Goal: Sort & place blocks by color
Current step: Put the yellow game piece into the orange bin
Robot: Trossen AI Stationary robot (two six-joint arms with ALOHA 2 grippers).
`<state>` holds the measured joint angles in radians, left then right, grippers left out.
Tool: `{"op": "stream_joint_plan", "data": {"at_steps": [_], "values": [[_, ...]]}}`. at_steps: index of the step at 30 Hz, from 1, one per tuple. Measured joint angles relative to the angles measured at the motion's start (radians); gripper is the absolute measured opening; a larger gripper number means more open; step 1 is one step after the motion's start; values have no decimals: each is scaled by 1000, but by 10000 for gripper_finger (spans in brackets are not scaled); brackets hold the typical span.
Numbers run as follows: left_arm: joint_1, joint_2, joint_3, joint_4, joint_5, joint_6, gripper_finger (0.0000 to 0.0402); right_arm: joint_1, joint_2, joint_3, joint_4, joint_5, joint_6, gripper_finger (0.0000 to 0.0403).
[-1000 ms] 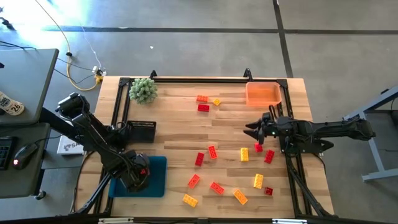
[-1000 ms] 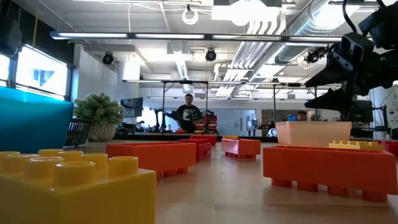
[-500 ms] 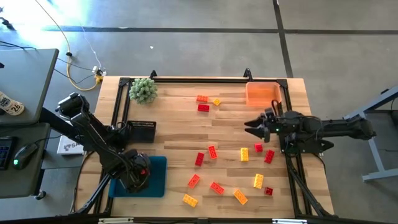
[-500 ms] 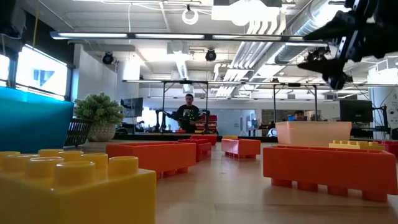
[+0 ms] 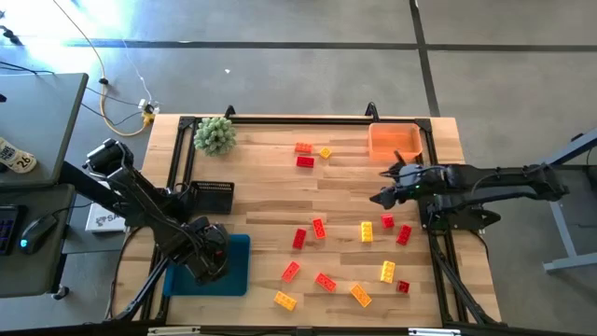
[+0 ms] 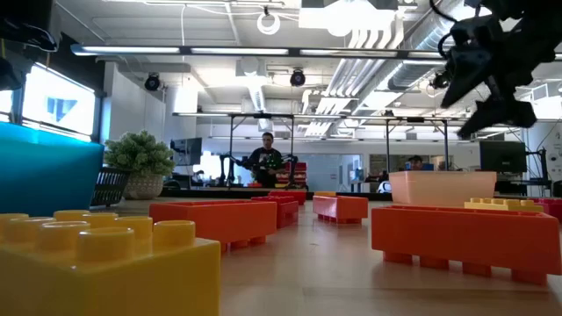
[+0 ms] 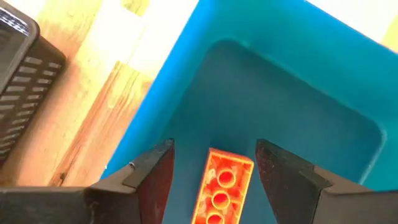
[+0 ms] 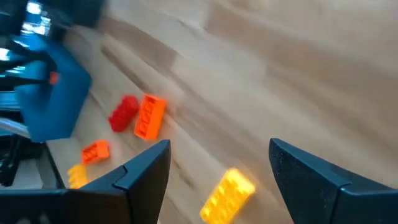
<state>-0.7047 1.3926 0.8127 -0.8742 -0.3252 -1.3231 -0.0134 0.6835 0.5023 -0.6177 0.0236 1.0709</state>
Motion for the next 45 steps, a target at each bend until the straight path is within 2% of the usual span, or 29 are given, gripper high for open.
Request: {"op": "stream_joint_plan", "data": {"at_steps": [6, 10, 16, 23, 28, 33, 37, 45], "values": [[31, 0, 0, 2, -38, 54, 213, 74, 121, 2, 0, -85, 205, 259], [52, 0, 0, 2, -13, 81, 213, 137, 198, 2, 30, -103, 299, 259], [58, 0, 0, 3, 8, 123, 213, 205, 296, 3, 188, -71, 327, 259], [58, 0, 0, 3, 6, 124, 213, 237, 383, 3, 189, -73, 390, 259], [58, 0, 0, 3, -9, 149, 213, 263, 444, 80, 103, -80, 406, 259], [58, 0, 0, 3, -27, 149, 213, 283, 520, 227, -122, -32, 388, 259], [57, 0, 0, 3, -27, 149, 213, 291, 591, 295, -272, -3, 395, 259], [57, 0, 0, 3, -27, 159, 213, 291, 731, 303, -233, -9, 406, 259]]}}
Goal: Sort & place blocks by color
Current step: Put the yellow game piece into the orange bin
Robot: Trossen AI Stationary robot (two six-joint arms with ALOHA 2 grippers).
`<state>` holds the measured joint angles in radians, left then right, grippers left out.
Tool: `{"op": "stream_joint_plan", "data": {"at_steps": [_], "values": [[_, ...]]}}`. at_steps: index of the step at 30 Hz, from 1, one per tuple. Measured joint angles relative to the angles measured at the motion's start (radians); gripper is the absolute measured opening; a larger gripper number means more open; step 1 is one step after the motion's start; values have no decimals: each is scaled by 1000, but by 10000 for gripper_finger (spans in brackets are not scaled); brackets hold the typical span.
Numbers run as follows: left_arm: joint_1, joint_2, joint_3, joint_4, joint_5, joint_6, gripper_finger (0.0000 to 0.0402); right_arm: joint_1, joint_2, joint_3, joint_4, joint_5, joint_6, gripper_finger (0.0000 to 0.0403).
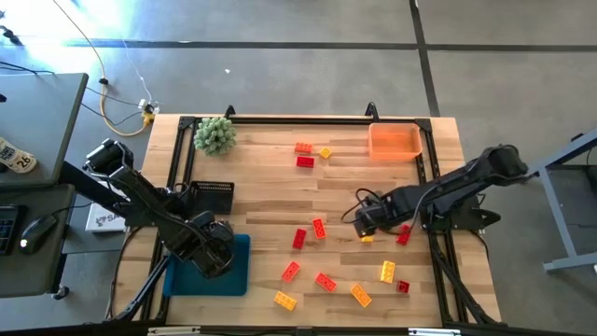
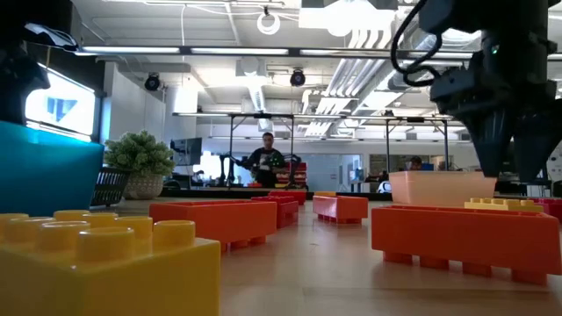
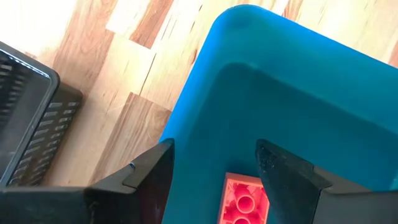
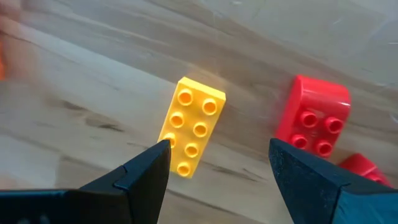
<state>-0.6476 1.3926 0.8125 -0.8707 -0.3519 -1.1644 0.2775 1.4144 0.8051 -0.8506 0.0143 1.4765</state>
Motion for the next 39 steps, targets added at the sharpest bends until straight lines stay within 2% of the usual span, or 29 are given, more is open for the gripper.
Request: {"op": "stream_joint_plan", "data": {"at_steps": [9, 20, 23, 30, 36, 39], "values": [[0, 0, 0, 0, 0, 17, 213, -1, 103, 0, 114, 0, -3, 259], [0, 0, 0, 0, 0, 17, 213, 0, 211, 2, 134, 2, -31, 256], [0, 0, 0, 0, 0, 17, 213, -1, 213, 3, 140, 0, -46, 232], [16, -19, 1, 1, -2, 16, 213, -1, 210, 1, 141, -2, -117, 112], [42, -44, 1, 1, 0, 17, 213, 0, 198, 25, 103, 14, -199, 113], [61, -64, 1, 3, -2, 25, 213, -12, 187, 70, 84, 78, -264, 113]]}}
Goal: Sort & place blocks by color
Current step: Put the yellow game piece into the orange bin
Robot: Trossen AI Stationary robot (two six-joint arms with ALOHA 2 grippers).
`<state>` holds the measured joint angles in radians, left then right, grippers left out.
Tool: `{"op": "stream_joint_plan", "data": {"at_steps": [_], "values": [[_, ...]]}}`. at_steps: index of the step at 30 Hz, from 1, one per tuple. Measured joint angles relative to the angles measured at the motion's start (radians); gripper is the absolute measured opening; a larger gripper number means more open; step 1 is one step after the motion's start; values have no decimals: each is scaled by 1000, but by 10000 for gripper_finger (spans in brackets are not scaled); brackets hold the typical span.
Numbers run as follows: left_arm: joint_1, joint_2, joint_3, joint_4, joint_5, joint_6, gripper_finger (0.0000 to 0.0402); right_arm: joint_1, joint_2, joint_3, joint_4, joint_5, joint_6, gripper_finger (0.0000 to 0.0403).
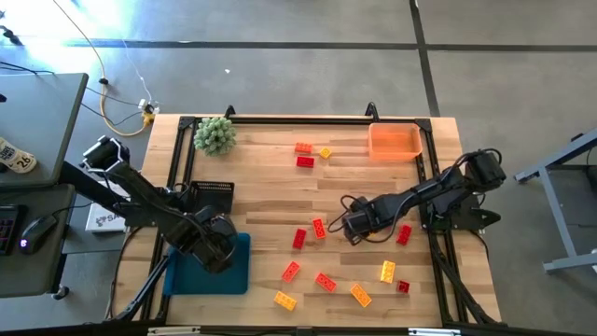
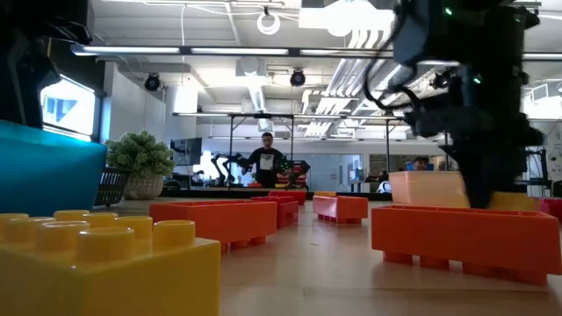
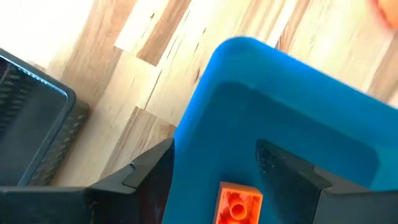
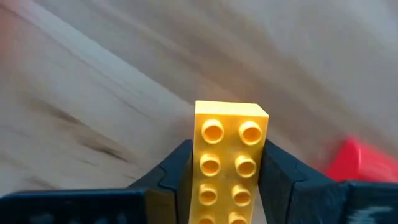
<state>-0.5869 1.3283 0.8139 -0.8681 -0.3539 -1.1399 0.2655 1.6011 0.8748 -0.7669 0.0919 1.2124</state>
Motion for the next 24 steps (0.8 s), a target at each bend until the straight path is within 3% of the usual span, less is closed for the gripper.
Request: {"op": "stream_joint_plan", "data": {"at_steps": [14, 24], "values": [[75, -121, 0, 9, -43, 69, 213, -166, -3, 226, -111, 218, -408, 113], [206, -220, 0, 89, -224, 337, 213, -338, -4, 308, -210, 480, -631, 113]]}}
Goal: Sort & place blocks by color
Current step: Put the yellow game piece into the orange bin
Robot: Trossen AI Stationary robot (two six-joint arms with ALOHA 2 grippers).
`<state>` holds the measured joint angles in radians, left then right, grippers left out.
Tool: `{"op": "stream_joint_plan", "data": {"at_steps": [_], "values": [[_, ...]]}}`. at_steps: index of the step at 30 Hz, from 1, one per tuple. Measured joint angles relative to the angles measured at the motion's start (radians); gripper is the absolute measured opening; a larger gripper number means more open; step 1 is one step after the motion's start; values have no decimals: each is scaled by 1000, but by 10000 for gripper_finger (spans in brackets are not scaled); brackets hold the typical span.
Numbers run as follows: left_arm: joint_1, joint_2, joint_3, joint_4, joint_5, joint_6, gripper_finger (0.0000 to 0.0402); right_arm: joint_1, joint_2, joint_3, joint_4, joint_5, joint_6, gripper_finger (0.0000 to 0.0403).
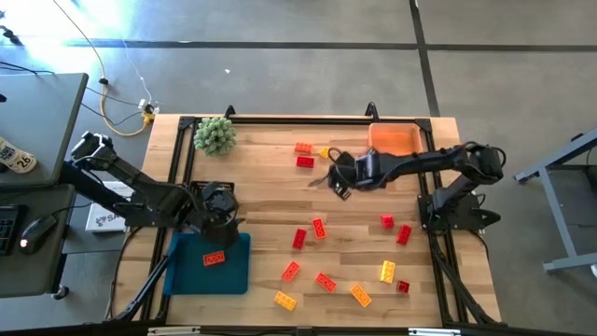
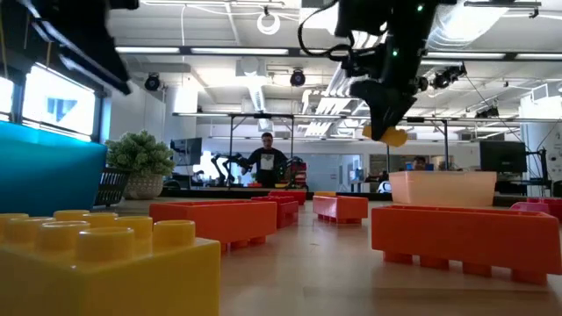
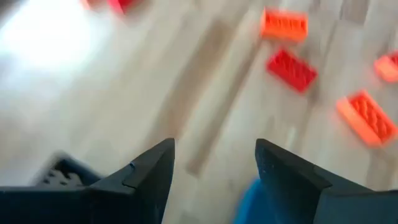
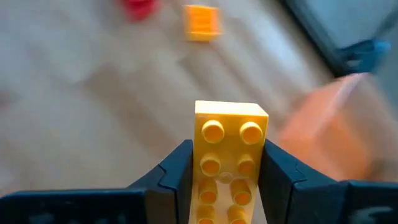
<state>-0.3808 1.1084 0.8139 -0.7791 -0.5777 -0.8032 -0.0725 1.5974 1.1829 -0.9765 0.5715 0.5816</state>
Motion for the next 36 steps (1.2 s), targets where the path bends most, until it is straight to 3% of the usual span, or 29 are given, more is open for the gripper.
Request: {"op": "stream_joint_plan", "data": {"at_steps": [8, 15, 20, 30, 36], "values": [[177, -32, -1, 191, -37, 383, 213, -234, 0, 1, -58, 54, -89, 113], [356, -32, -1, 325, -31, 657, 213, -427, 0, 1, -55, 14, -155, 112], [495, -32, -1, 448, 44, 821, 213, -550, 0, 1, -51, -44, -180, 113], [695, -32, 0, 588, 231, 937, 213, -727, 0, 0, -42, -275, -250, 120], [758, -11, -1, 651, 342, 938, 213, -782, 0, 0, -47, -298, -267, 137]]}}
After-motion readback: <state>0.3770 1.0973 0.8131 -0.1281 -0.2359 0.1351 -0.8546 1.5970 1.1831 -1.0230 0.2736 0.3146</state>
